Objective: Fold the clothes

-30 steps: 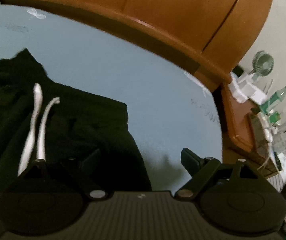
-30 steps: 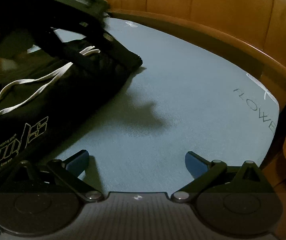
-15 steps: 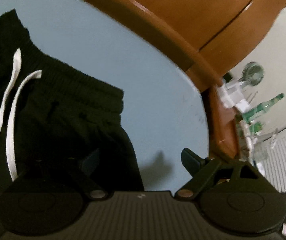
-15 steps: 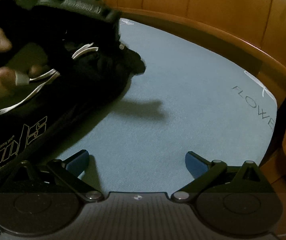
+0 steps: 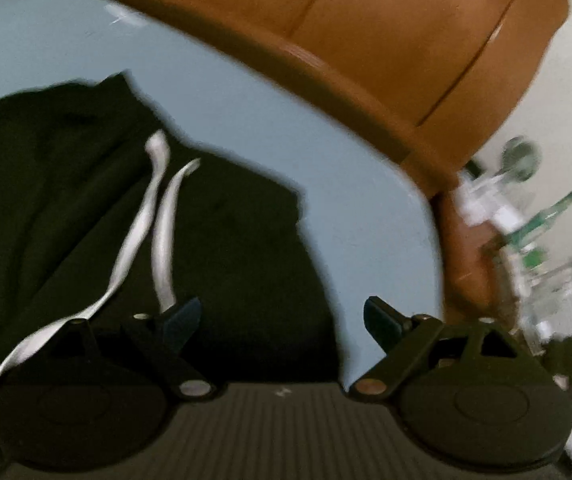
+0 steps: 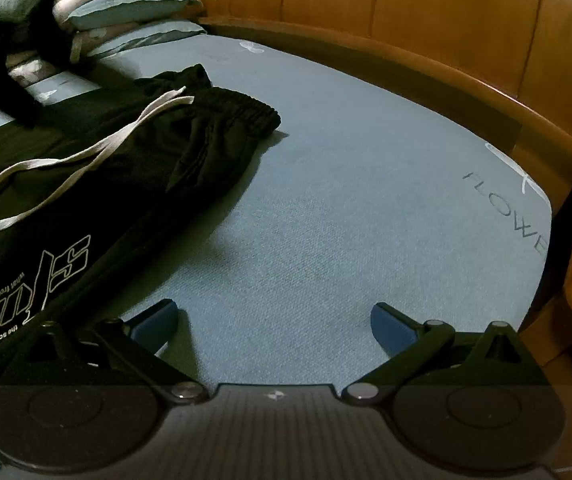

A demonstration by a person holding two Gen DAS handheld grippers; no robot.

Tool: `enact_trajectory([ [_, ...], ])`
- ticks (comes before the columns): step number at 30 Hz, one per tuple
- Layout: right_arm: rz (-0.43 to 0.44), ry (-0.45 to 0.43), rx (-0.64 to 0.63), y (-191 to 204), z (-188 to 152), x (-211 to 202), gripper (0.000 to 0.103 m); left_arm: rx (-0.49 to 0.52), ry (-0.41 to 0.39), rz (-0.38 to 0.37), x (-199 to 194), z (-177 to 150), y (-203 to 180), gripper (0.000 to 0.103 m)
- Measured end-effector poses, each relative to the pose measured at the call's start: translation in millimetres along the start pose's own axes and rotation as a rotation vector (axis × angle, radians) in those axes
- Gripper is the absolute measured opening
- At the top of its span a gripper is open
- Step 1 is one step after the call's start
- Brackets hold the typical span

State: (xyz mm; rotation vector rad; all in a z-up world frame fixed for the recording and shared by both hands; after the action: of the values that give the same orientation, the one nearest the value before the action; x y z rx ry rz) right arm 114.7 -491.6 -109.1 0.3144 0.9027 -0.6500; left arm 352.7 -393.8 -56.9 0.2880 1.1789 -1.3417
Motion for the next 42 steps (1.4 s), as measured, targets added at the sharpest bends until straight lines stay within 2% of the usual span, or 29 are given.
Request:
enact_trajectory([
  [5,-0.01,-0.016,0.015,1.2,-3.2,-0.7,0.103,0.017,0.004,0.026,11.4,-18.2,9.0,0.088],
  [19,-0.012,-0.028,0.022,0.8,-4.9,-0.8,0.103,0.167,0.043,0.138,4.5,-40.7,-10.7,0.089],
  [23,-0.018,-0.018,0.025,1.6,-4.7,-0.6,0.103,0.197,0.018,0.137,-15.1,-40.9,-21.0,0.089],
  [30,-0.013,-0.002,0.029,0.6,-0.2,-0.6,0.103,0.231,-0.024,0.237,-58.6,-56.3,-24.6,0.089],
  [37,-0.02,-0.017,0.065,0.1,8.6,-1.2,0.103,0.201,0.059,0.357,-102.7,-89.3,-11.9,0.089],
  [42,-0.041,-0.052,0.029,1.0,18.0,-10.8,0.103,0.082,0.104,0.346,-125.8,-117.8,14.0,0.089],
])
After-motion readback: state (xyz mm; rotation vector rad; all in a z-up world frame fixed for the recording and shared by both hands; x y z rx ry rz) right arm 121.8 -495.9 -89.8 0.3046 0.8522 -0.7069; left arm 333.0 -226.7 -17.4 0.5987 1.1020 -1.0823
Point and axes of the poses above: each gripper's, at about its wrist camera, not at the fingertips, and x roughly the way its jaws point, y to its left, z to its top, the point moved 2 cm from there along x, roughly the way its jaws point, and after that the axes turned 7 degrees about y, right-handed, at the moved point
